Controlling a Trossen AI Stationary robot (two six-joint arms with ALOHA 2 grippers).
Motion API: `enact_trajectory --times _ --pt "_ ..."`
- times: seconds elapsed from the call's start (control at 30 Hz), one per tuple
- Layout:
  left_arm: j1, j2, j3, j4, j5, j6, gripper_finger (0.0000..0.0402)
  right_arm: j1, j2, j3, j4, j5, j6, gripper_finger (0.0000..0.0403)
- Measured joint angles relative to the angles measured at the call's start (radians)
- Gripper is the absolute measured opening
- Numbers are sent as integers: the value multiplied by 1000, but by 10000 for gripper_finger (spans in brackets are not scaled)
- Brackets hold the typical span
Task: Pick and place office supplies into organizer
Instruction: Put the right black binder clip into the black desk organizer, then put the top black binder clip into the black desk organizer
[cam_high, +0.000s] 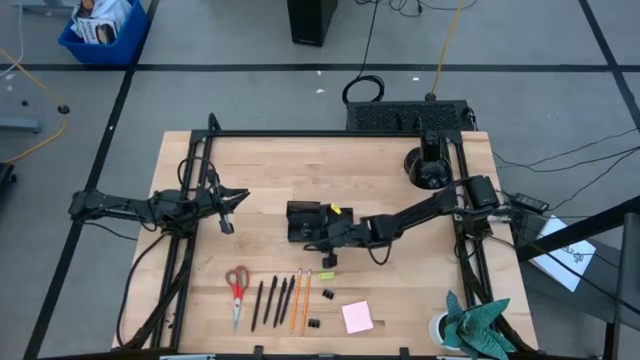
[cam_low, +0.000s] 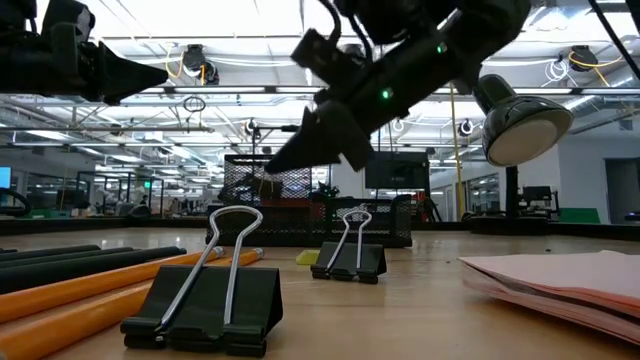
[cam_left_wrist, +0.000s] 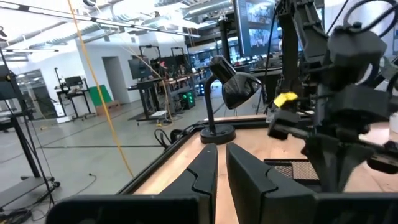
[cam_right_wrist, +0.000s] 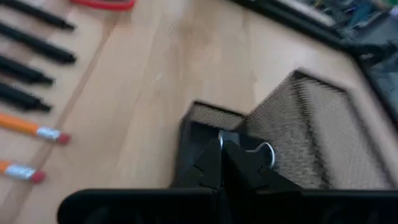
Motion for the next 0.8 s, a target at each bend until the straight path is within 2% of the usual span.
enact_trajectory --times 0.5,0.8 --pt "0 0 0 2 -4 3 42 -8 36 0 -20 7 9 5" --pt "0 0 0 2 -4 3 42 -8 36 0 -22 7 40 74"
